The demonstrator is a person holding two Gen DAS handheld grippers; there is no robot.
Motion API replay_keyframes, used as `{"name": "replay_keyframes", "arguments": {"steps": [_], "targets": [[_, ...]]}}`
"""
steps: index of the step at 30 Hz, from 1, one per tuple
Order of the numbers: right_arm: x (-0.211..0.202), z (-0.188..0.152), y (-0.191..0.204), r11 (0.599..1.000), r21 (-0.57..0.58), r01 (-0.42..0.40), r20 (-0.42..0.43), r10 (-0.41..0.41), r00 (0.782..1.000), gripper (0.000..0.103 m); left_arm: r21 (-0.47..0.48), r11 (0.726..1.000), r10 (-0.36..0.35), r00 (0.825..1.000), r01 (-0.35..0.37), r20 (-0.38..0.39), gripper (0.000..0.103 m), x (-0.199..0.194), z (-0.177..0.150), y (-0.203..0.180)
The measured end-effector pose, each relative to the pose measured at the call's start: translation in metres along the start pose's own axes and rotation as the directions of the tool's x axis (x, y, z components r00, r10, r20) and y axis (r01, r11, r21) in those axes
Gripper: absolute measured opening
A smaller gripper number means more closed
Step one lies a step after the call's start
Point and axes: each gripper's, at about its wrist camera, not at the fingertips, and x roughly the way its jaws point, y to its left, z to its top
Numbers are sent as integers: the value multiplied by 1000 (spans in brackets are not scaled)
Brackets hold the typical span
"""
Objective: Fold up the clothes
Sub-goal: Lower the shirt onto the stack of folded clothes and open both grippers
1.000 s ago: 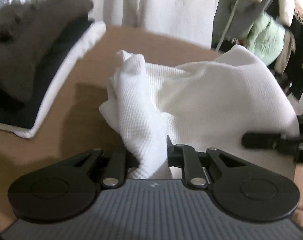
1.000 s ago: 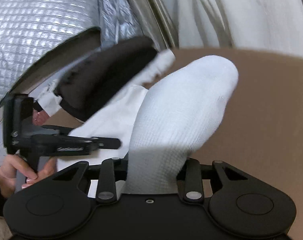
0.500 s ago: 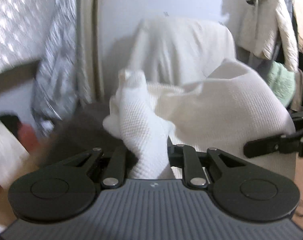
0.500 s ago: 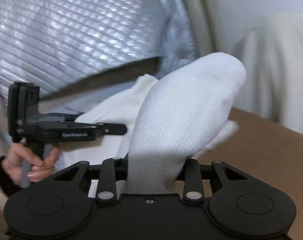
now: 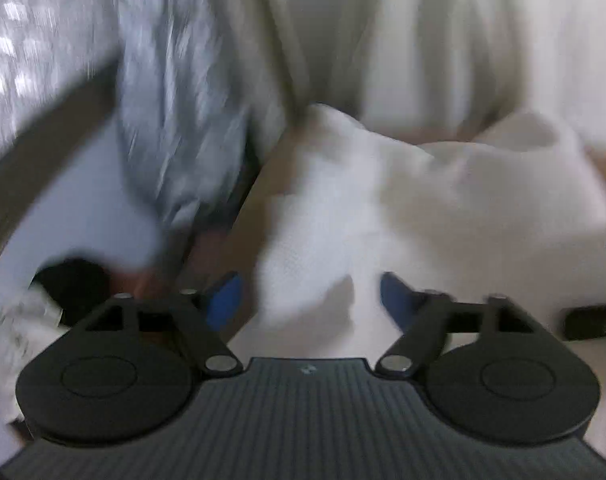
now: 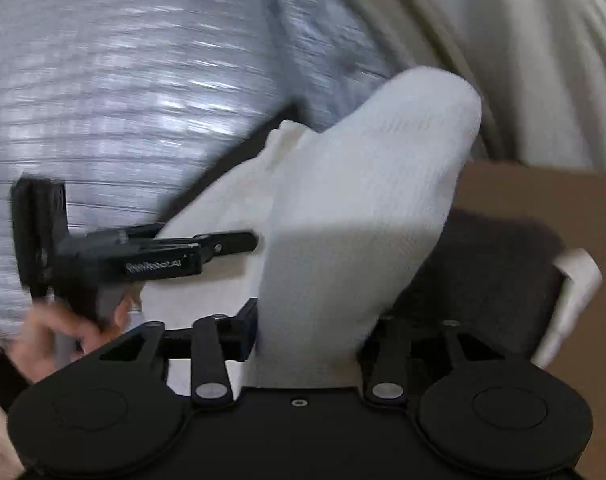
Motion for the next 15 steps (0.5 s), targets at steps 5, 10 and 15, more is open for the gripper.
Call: {"name": "replay_keyframes", "arguments": {"steps": [5,10,15], "targets": [[7,-49,-54,985,120,-124,93,113,989,64,19,1000,9,991,-11,135,65,14,-33,-16],[17,-28,-57,979,178,-99,96,83,992,66,22,1000,7,961,-13,277,66,-22,-52,-32],[13,10,-35,991,133,-5,125,-11,992,36,102,995,-32,954,1,297,63,-47,-58,-68]]}}
